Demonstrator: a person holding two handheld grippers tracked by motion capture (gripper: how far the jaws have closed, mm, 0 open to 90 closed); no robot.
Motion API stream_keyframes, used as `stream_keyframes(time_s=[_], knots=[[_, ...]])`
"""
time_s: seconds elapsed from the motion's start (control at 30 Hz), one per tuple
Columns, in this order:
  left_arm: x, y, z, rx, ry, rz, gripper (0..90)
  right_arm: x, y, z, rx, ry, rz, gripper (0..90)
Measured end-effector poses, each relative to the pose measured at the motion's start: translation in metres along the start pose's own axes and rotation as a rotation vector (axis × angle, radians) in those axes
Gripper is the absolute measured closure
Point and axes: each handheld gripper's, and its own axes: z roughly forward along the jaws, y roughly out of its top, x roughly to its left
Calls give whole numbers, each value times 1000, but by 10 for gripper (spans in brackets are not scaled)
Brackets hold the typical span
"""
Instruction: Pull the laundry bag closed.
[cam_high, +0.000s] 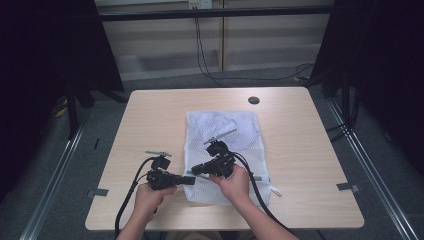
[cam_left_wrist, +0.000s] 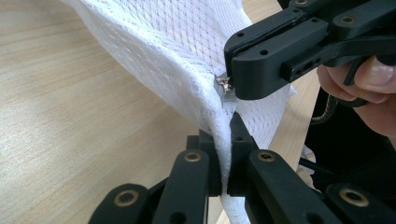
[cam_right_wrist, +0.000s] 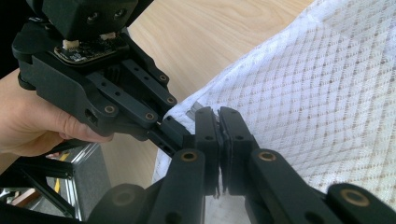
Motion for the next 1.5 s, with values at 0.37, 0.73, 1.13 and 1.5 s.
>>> stream_keyframes(time_s=[0.37, 0.73, 1.13, 1.5], knots=[[1, 0, -2, -5, -3, 1, 888, -4, -1, -3, 5, 2, 2, 871], [0, 0, 0, -2, -7, -4, 888, -5, -3, -5, 13, 5, -3, 871], [-1, 0, -2, -10, -17, -20, 888, -4, -3, -7, 15, 11, -5, 871], [2, -1, -6, -27, -21, -29, 888, -13, -6, -13, 11, 2, 9, 871]])
